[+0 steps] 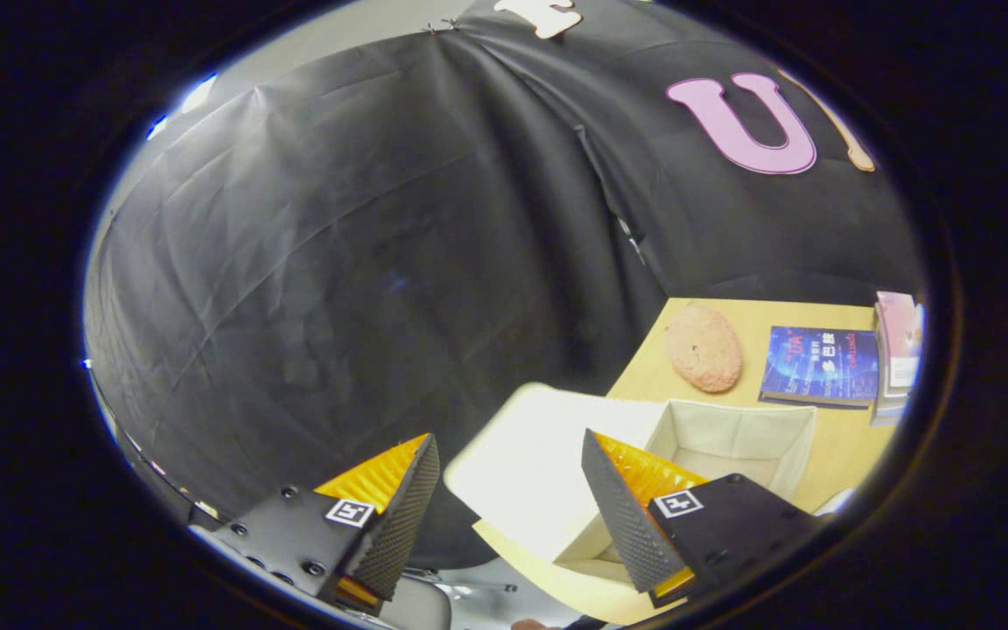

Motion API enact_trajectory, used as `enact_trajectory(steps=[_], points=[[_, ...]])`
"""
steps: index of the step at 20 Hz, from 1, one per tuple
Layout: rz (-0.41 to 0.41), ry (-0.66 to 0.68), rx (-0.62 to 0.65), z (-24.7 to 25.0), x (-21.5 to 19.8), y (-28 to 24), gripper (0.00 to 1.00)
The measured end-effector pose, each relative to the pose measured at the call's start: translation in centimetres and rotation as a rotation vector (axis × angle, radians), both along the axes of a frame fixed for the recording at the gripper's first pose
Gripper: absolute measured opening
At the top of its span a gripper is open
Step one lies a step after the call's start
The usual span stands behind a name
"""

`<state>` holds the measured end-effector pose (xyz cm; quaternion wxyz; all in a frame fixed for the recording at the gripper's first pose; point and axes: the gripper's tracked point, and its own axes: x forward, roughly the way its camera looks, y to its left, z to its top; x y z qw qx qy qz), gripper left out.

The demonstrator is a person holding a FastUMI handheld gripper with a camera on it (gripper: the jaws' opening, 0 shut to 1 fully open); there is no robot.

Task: Open the storage box then place both shoes into the box .Put the left shoe in first, then the right shoe, with the right side of both shoes facing outward in a uniform manner.

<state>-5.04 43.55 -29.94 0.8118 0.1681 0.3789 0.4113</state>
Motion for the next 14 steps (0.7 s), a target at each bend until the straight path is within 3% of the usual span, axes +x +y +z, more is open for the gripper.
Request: enact_trajectory(steps=[6, 14], points=[[-0.082, 0.019, -0.072, -3.4, 1.2, -5.6, 0.99], [-0.273, 0.042, -0.221, -7.9, 4.1, -17.9, 1.00]])
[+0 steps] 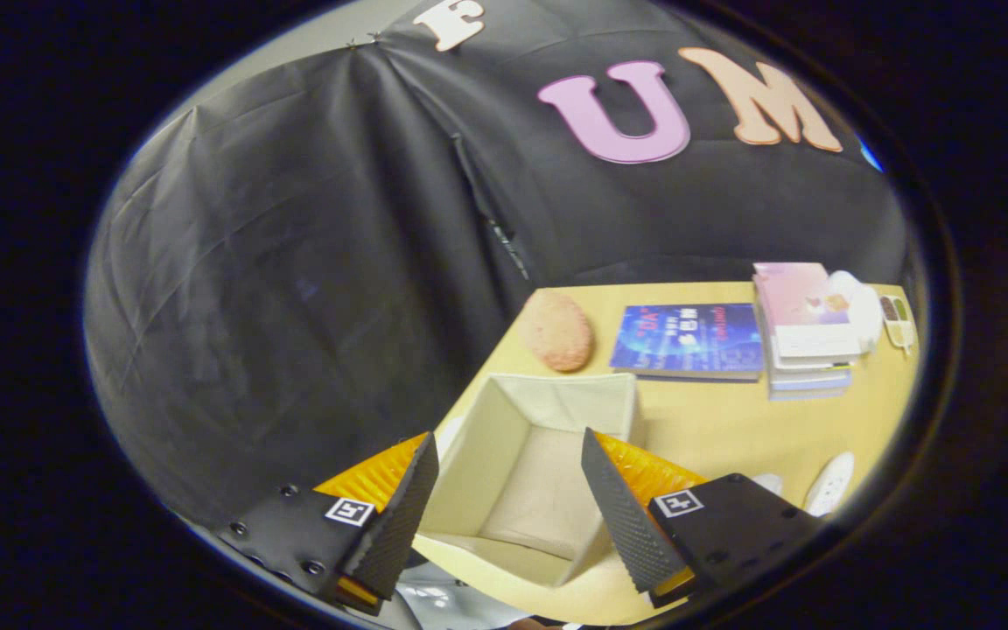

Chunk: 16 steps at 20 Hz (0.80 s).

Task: Open the storage box then place both shoes into the box .Put the left shoe in first, then the right shoe, with the right side of both shoes facing outward in a uniform manner.

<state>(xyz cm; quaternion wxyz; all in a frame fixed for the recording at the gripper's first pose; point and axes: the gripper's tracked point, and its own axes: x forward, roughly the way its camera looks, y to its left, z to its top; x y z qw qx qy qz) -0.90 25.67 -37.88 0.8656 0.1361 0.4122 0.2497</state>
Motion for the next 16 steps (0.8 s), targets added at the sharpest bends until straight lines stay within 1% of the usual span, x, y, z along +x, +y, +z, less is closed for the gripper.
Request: enact_trajectory(steps=[4, 6, 10, 12, 16], points=[[-0.110, 0.075, -0.102, -4.8, 0.3, -8.1, 1.00], [-0.169, 0.128, -0.153, -7.9, -0.3, -12.3, 1.00], [-0.269, 0.231, -0.197, -12.8, -2.3, -17.8, 1.00], [-0.294, 0.283, -0.202, -14.7, -3.7, -19.1, 1.00], [-0.301, 0.361, -0.236, -18.0, -6.7, -20.7, 1.00]])
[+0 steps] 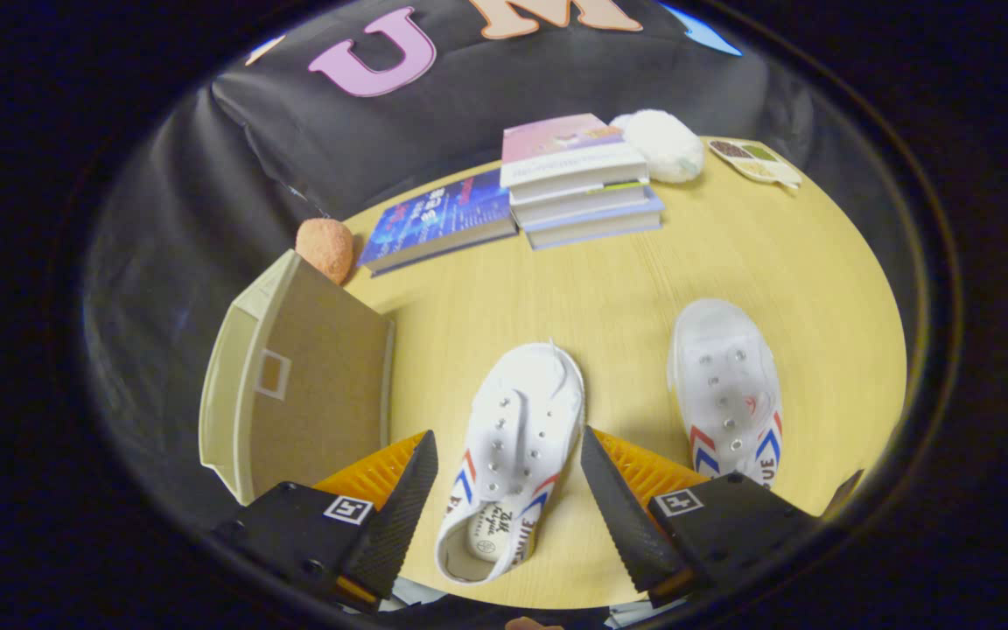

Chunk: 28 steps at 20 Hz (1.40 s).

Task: Open the storage box then place both shoes into the box .Put the left shoe in first, then the right shoe, with the right side of both shoes facing outward in a uniform manner.

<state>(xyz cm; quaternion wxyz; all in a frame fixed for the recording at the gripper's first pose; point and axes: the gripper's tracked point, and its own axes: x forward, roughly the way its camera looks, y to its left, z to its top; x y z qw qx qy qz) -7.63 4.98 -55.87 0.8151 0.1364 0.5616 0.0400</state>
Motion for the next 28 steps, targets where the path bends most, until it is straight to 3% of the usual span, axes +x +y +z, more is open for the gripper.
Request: enact_trajectory(steps=[9, 11, 16, 20, 21, 22, 25, 28], points=[[0.011, 0.145, 0.024, -4.4, -4.3, 1.1, 0.97], [-0.009, 0.167, 0.070, -5.1, -4.3, 2.6, 0.82], [-0.004, 0.186, 0.031, -4.3, -4.5, 2.3, 0.44], [-0.056, 0.194, 0.061, -4.5, -4.3, 2.5, 0.18], [-0.095, 0.194, 0.082, -4.5, -4.8, 2.6, 0.18], [-0.117, 0.188, 0.098, -3.8, -3.9, 2.5, 0.06], [-0.147, 0.199, 0.101, -3.4, -3.7, 1.8, 0.05], [-0.204, 0.192, 0.181, -1.8, -2.7, 2.0, 0.05]])
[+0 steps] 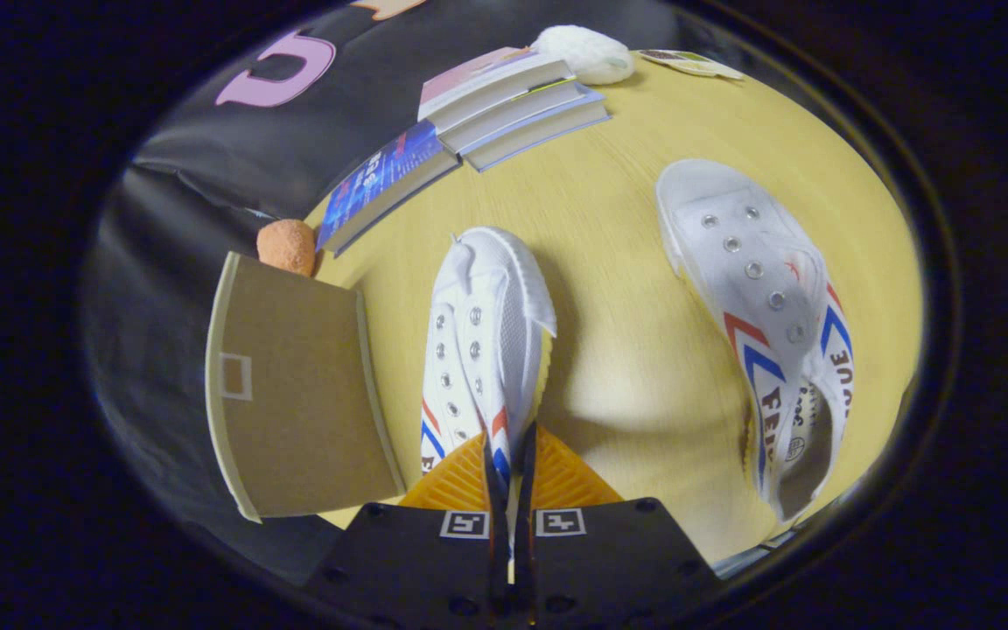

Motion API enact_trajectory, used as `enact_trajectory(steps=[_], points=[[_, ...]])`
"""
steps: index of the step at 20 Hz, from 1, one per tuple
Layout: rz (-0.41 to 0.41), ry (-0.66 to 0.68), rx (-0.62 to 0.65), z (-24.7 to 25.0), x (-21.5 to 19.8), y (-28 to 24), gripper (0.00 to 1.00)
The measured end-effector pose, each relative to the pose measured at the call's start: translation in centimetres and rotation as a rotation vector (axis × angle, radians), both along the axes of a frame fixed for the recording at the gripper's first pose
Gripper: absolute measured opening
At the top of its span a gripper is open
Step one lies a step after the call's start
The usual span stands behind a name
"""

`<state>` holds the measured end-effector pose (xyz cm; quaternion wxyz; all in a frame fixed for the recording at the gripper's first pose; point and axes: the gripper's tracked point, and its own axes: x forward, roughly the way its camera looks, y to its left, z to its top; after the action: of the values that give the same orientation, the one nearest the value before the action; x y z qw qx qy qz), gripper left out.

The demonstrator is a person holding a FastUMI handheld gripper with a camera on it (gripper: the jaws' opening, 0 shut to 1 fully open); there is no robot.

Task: Open the storage box then place both shoes into the box .Put the left shoe in first, then the right shoe, with the right side of both shoes facing outward in a uniform manner.

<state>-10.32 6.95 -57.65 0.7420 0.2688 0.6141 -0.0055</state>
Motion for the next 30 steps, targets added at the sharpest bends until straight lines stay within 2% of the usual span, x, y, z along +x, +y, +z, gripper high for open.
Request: enact_trajectory(steps=[3, 5, 10, 13, 18, 22, 30], points=[[-0.037, -0.062, 0.063, 4.0, 2.4, 1.3, 0.05], [-0.027, -0.122, 0.106, 7.4, 4.6, 3.2, 0.05], [0.105, -0.280, 0.191, 15.4, 9.0, 11.0, 0.05], [0.197, -0.301, 0.268, 17.7, 9.4, 17.3, 0.05], [0.313, -0.232, 0.292, 15.3, 7.9, 24.9, 0.05], [0.373, -0.167, 0.265, 12.5, 6.3, 27.7, 0.05], [0.394, -0.081, 0.195, 8.4, 5.6, 29.7, 0.05]])
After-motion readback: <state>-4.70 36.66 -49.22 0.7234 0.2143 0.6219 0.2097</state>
